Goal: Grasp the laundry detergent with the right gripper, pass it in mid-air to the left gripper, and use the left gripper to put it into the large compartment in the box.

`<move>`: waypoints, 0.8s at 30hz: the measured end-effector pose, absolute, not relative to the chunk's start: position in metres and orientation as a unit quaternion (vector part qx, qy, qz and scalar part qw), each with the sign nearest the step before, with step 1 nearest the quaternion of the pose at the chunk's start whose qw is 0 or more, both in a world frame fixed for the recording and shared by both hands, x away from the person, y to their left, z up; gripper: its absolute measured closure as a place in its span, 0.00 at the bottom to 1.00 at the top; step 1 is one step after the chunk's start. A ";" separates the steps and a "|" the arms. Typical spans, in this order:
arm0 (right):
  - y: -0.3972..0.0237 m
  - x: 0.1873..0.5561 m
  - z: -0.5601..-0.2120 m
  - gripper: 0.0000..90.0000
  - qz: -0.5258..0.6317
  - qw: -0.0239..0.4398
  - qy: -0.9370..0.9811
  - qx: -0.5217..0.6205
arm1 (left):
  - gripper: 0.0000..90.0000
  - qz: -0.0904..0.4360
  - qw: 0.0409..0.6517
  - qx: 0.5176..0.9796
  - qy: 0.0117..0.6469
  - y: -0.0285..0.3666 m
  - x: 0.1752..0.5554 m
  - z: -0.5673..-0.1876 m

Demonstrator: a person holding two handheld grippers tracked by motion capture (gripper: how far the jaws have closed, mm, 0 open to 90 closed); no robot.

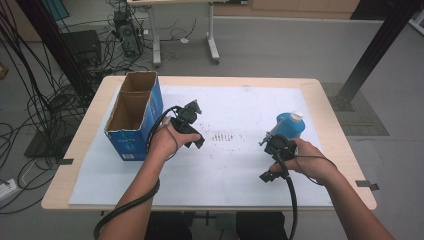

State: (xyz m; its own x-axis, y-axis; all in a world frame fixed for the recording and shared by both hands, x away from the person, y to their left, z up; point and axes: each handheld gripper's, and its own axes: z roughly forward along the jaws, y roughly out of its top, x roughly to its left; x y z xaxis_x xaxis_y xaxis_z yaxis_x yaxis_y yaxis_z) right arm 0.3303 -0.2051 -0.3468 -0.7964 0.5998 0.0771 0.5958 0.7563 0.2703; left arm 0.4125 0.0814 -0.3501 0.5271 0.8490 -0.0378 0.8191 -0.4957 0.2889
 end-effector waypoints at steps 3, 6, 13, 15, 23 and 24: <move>-0.207 0.331 -0.347 0.14 0.142 0.009 0.938 0.317 | 0.21 0.058 0.136 0.863 0.483 0.080 0.414 -0.350; -0.208 0.332 -0.347 0.14 0.145 0.009 0.937 0.317 | 0.21 0.061 0.142 0.861 0.485 0.080 0.414 -0.349; -0.211 0.330 -0.349 0.13 0.147 0.007 0.936 0.321 | 0.21 0.058 0.144 0.860 0.485 0.081 0.409 -0.350; -0.212 0.328 -0.351 0.13 0.146 0.004 0.936 0.322 | 0.21 0.058 0.148 0.859 0.486 0.083 0.407 -0.351; -0.227 0.319 -0.357 0.13 0.142 0.000 0.932 0.333 | 0.21 0.066 0.158 0.855 0.490 0.086 0.399 -0.355; -0.230 0.318 -0.358 0.13 0.142 0.000 0.931 0.335 | 0.21 0.067 0.161 0.854 0.491 0.087 0.398 -0.355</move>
State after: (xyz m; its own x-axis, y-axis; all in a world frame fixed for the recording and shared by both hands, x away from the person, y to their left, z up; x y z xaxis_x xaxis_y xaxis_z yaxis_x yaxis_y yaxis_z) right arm 0.3181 -0.2301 -0.3581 -0.7753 0.6243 0.0957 0.6245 0.7352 0.2638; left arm 0.3981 0.0867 -0.3547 0.5094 0.8594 -0.0447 0.8165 -0.4663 0.3406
